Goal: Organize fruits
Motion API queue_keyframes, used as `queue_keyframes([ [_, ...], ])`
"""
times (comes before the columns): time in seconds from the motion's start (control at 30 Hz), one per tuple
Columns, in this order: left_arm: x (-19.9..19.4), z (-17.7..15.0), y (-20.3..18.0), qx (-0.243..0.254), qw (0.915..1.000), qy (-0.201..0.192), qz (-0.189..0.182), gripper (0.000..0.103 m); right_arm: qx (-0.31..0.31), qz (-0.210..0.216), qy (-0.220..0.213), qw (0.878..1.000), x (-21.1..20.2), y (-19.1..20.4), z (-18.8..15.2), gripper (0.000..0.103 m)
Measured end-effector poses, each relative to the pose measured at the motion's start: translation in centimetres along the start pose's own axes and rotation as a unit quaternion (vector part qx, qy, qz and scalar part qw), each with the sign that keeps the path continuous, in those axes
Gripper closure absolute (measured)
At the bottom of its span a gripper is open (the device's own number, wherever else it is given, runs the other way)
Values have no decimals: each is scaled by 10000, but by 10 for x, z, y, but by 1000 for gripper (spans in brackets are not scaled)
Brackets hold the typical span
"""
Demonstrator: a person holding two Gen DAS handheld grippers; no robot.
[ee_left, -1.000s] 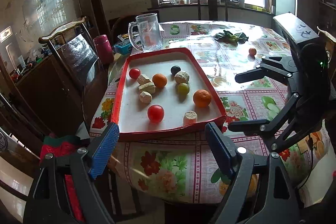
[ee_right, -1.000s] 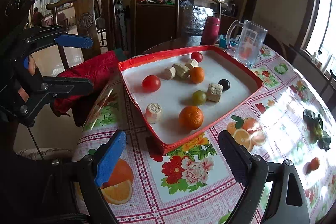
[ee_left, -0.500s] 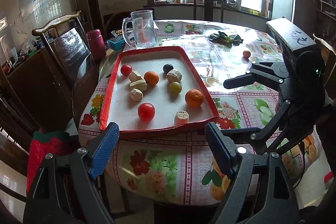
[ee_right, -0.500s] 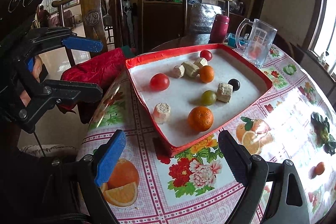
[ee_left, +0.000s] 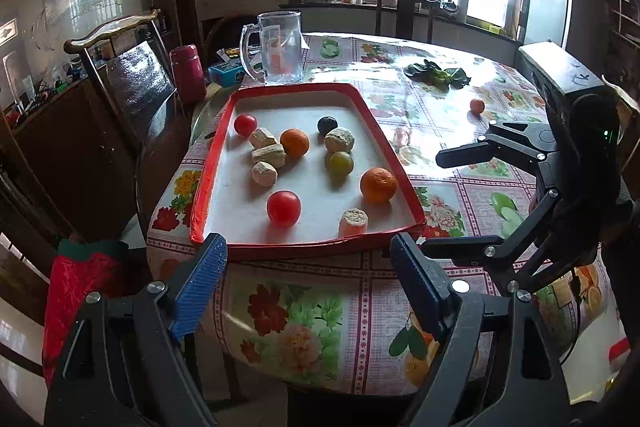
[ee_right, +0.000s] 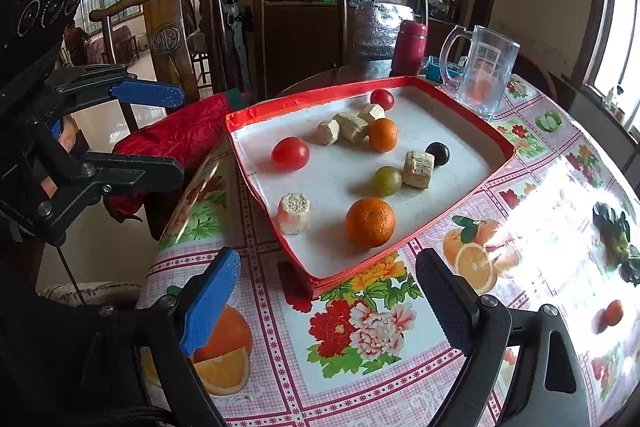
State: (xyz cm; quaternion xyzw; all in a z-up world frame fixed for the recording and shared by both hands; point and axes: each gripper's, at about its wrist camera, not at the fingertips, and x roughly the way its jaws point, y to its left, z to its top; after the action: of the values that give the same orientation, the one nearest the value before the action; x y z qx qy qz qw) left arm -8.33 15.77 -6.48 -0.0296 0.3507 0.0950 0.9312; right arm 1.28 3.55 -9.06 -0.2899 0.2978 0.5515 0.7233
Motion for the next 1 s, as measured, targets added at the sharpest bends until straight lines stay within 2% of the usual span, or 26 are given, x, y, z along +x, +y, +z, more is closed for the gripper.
queue_keyframes([
  [1.0, 9, -3, 15, -182, 9996, 49, 206, 19, -1, -43, 91, 9999, 5, -1, 1, 12],
])
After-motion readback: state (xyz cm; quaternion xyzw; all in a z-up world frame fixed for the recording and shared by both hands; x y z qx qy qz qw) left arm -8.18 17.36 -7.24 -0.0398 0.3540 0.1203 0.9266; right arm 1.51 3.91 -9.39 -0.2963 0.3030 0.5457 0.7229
